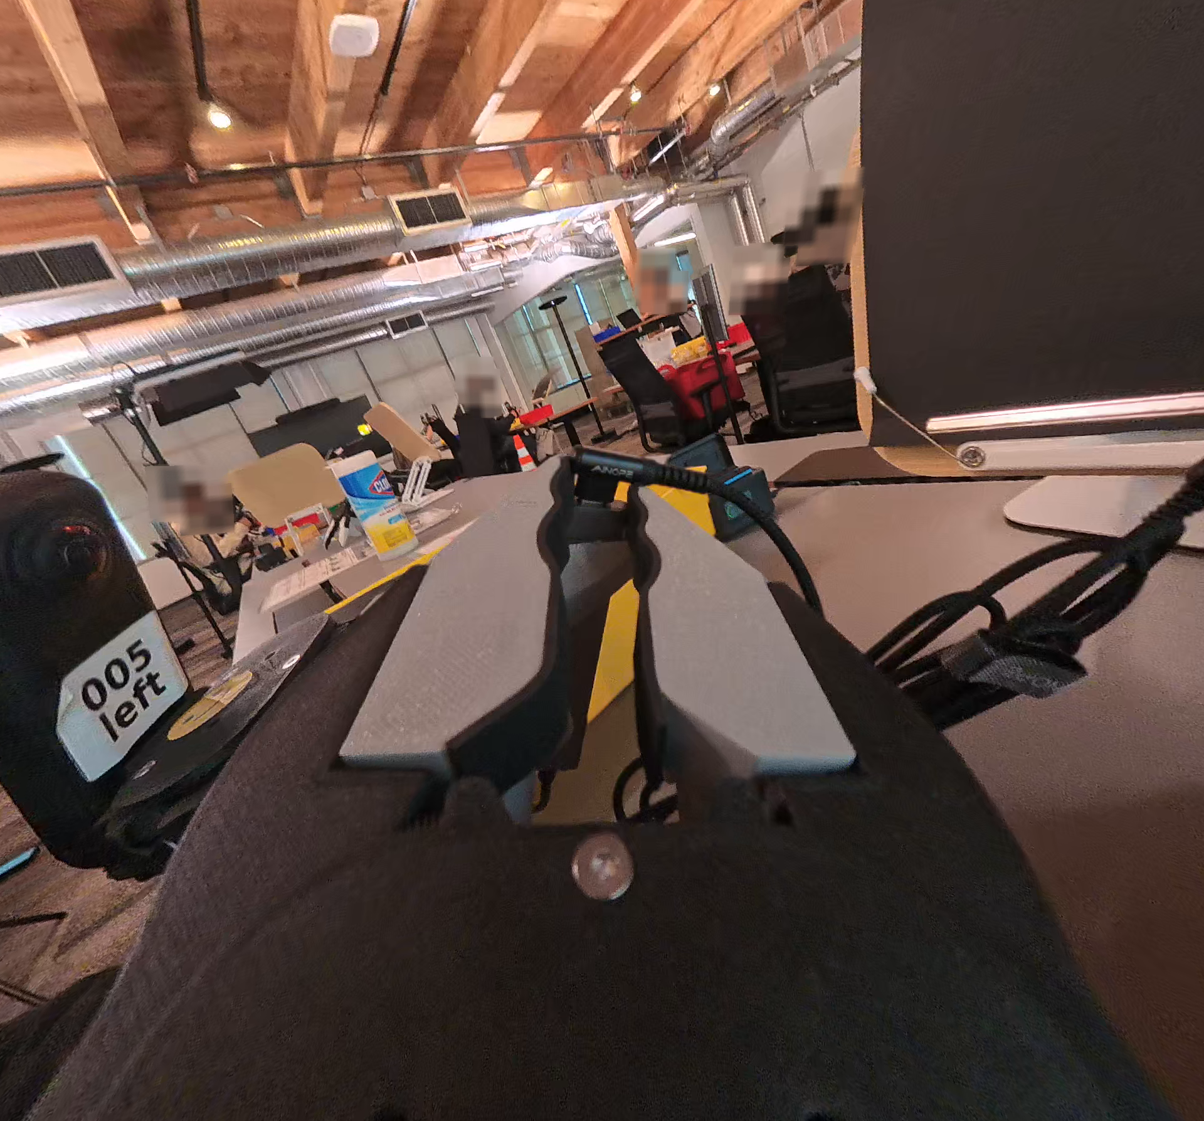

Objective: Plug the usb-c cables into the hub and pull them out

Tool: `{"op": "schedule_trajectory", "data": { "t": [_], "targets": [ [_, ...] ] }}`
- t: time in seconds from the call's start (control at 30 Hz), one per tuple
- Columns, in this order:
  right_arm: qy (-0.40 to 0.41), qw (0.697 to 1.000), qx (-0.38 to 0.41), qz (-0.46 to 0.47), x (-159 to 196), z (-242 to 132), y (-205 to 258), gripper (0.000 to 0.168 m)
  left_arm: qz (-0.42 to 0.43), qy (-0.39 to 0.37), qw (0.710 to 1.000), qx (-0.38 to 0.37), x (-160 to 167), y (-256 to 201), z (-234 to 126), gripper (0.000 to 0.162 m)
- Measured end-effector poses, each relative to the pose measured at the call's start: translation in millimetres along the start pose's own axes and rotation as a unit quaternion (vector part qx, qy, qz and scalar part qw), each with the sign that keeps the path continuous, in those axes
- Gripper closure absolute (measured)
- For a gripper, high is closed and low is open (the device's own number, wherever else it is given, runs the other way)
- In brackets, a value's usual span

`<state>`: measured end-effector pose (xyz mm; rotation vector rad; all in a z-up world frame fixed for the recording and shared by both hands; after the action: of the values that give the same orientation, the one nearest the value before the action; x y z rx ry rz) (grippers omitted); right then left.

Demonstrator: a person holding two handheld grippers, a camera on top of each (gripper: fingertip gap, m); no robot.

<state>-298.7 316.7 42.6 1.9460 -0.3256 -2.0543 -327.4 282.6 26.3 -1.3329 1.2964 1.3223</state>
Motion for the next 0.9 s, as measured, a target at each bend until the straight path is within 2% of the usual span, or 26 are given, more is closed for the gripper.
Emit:
{"op": "schedule_trajectory", "data": {
  "t": [0.13,0.3,0.33,0.43,0.5,0.6,0.7,0.8,0.87,0.9],
  "targets": [
    [-0.024,1.0,-0.016,0.004,-3,0,1,0.157,0.004,-0.013,1.0,0.004,-3,0,-1,0.154],
    [-0.045,0.985,-0.107,0.124,2,4,-9,0.154,0.015,-0.001,1.0,-0.005,0,3,3,0.154],
    [-0.043,0.986,-0.108,0.123,3,5,-10,0.154,0.015,0.001,1.0,-0.005,0,3,3,0.154],
    [0.062,0.992,-0.091,0.054,3,19,-8,0.153,0.001,0.014,1.0,-0.024,6,14,3,0.155],
    [0.115,0.987,-0.111,0.013,-2,20,-2,0.152,0.013,0.003,0.999,-0.032,3,18,-1,0.155],
    [0.189,0.969,-0.16,0.023,-11,14,2,0.15,0.059,-0.018,0.997,-0.045,-2,14,-6,0.155],
    [0.22,0.962,-0.16,0.032,-14,12,0,0.149,0.102,-0.011,0.992,-0.071,-2,10,-4,0.154],
    [0.202,0.966,-0.153,0.041,-13,10,-4,0.15,0.119,0.008,0.99,-0.078,-1,7,-1,0.153],
    [0.116,0.986,-0.116,0.029,-13,8,-4,0.154,0.076,0.001,0.995,-0.062,-3,3,-2,0.154],
    [0.035,0.997,-0.062,0.028,-21,2,-12,0.157,0.078,-0.006,0.997,-0.027,-3,-10,-4,0.155]
  ]
}}
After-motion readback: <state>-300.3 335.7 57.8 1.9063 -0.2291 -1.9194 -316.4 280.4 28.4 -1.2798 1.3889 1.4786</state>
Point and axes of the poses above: each gripper's, where its closed fingertips meet, z out along the fingers, x out of its underside, y = z × x across the jaws, the point moved 5 cm from there along -z, back along the fingers, and after that the axes turned 13 degrees about y, right-handed, at the moved point
